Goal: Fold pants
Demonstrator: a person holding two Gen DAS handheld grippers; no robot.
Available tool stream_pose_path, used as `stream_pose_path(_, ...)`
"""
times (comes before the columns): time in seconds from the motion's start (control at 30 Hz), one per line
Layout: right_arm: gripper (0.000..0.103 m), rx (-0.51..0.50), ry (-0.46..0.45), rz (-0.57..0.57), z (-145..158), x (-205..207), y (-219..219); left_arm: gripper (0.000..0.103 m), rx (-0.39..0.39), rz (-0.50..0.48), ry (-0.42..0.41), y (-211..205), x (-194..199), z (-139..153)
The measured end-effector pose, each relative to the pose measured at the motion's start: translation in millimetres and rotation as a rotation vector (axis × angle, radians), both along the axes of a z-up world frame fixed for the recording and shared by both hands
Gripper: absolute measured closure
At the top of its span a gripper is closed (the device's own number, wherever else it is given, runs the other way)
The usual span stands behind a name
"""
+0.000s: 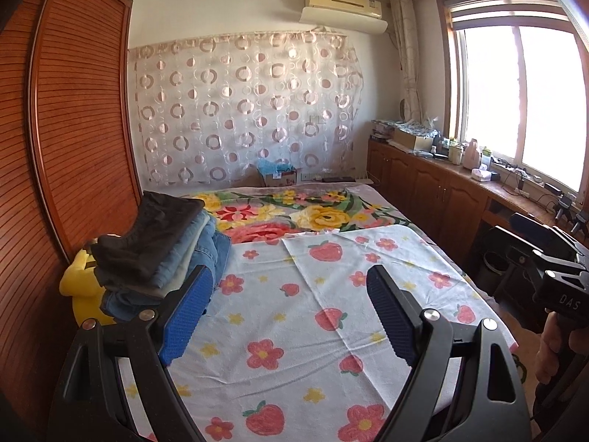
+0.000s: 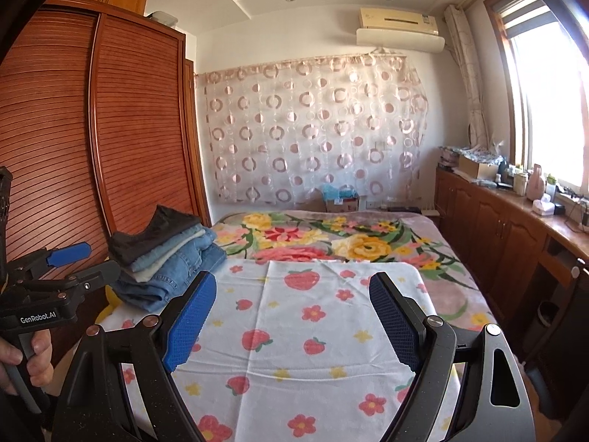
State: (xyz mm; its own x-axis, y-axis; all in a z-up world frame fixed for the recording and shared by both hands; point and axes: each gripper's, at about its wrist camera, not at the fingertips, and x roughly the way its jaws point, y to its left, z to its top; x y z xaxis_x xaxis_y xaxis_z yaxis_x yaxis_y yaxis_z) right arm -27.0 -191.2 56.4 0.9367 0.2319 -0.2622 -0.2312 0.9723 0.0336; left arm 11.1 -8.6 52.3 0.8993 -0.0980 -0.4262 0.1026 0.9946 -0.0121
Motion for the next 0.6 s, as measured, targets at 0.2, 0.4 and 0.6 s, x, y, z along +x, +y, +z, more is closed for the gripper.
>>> stream_pose_path(0.2,0.016,-0.004,-0.005,-0.010,-7.1,-3.8,2.3,0.017,-0.006,0.007,-0.005,1.8,-2.5,2.0)
stream_pose_path(0.4,0.016,-0.004,-0.001,-0.033,-4.4,-2.0,2.0,0.017,-0.009,0.007,-0.004,3.1,-2.6,2.2)
stream_pose_path(0.6,0.016,-0.004,-0.001,-0.043,-2.2,-1.6,0.7,0.017,-0.011,0.018,0.007,6.3,-2.6,0.8)
